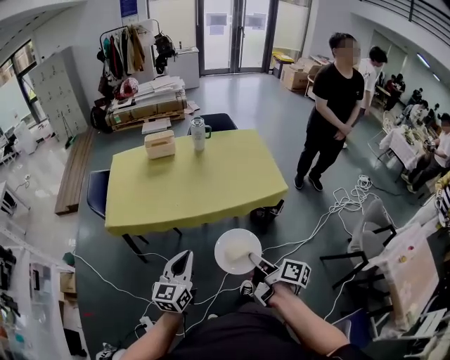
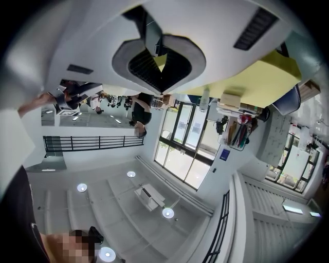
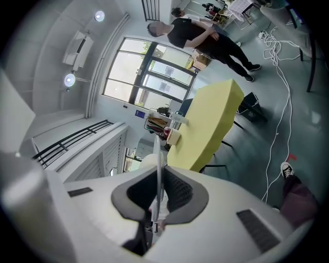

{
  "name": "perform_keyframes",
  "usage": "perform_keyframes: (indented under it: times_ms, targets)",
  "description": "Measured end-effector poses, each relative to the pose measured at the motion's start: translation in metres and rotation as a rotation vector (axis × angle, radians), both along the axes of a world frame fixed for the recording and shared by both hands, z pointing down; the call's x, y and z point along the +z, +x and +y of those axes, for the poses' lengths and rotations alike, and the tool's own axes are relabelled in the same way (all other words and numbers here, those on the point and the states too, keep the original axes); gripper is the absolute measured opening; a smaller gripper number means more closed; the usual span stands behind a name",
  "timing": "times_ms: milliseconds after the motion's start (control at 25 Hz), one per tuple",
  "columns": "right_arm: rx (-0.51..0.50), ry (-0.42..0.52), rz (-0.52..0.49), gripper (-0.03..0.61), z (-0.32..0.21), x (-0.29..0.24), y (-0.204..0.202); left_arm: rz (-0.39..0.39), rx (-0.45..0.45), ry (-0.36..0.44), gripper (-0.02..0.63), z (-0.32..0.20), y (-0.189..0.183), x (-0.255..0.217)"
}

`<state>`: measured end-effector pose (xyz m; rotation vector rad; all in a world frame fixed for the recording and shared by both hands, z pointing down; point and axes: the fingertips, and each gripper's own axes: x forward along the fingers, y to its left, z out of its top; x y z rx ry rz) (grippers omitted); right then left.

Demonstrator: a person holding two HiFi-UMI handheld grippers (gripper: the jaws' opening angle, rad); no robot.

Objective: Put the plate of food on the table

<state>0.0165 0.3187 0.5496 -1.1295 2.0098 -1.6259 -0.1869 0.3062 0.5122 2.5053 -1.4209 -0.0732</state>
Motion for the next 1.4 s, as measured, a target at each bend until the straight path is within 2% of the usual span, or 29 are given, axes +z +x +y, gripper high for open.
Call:
perform_keyframes:
  times_ms: [320,640,1400]
  targets:
    - [-0.028,-0.009,-0.024,0.031,-0.051,-0.001,0.013,0.003,-0.042,-0.031,0.008,-0.046,0.016,0.002]
    - [-0.052,-0.025,-0.043,0.031,-0.097,0.010,0.043,-0.013,-0.081,-0.055,0.008,-0.090,0.043,0.011]
    - [-0.138,-0.045,-0.058,0.031,-0.171,0.022,0.130,-0.055,-0.159,-0.067,0.008,-0.159,0.138,0.008]
